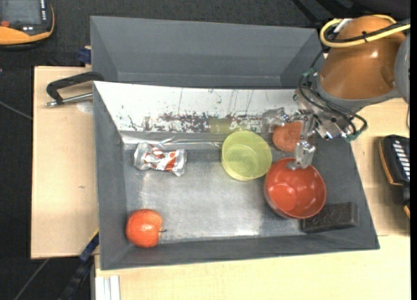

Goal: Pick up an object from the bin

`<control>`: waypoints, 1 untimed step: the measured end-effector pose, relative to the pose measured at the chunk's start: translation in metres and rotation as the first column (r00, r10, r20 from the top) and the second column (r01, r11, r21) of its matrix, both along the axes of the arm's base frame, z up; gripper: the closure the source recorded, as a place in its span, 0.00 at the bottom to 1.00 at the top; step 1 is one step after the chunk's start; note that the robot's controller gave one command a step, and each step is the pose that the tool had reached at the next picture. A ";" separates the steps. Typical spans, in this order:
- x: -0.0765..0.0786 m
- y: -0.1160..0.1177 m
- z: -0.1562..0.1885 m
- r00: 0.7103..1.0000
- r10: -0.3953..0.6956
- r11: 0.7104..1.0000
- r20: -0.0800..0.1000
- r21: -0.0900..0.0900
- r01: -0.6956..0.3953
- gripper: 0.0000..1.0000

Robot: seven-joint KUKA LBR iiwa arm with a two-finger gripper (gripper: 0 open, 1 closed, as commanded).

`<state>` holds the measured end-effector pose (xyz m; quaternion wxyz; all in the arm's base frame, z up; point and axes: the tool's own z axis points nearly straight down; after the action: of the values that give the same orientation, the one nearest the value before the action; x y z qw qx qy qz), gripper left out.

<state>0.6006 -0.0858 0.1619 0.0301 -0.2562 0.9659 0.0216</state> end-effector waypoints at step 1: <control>-0.003 -0.029 -0.077 0.997 0.072 0.997 0.001 -0.002 -0.072 0.00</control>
Offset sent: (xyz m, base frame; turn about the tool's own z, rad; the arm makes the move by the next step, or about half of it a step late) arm -0.0024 -0.0287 -0.0741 -0.0772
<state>0.5973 -0.1151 0.0844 0.0295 -0.2911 0.9560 0.0218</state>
